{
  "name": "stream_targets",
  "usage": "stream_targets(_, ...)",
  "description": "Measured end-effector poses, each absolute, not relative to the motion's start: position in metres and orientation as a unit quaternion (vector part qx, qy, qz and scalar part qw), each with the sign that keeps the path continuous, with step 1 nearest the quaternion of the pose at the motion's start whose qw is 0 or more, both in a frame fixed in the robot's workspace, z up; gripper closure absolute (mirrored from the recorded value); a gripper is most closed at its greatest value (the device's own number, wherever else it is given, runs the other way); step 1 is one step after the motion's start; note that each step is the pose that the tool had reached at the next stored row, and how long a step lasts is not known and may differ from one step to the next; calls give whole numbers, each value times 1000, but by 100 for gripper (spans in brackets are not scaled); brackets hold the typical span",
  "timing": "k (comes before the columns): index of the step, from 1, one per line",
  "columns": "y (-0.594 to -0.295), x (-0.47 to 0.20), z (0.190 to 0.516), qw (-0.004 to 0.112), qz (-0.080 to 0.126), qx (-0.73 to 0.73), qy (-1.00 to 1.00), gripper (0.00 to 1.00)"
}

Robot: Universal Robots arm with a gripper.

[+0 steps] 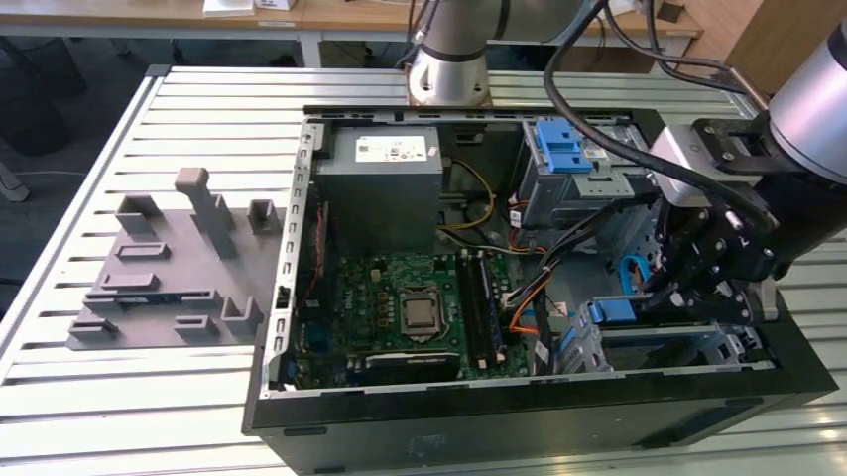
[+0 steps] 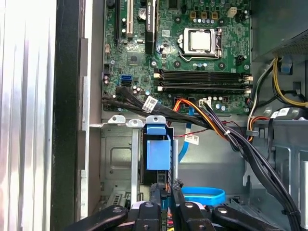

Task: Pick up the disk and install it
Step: 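Insert the second disk wire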

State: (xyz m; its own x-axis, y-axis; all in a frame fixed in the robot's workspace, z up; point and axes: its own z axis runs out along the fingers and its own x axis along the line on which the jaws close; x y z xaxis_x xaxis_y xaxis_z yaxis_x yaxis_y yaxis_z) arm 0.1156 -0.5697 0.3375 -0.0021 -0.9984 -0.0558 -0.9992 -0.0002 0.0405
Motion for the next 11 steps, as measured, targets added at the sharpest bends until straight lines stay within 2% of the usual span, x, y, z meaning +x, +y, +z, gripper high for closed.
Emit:
stream_targets(5, -570, 116, 342, 5, 34, -706, 707, 78)
stream_targets(7, -570, 116, 343, 6, 34, -706, 707, 89)
stream_targets(11, -570, 116, 344, 5, 34, -706, 707, 89)
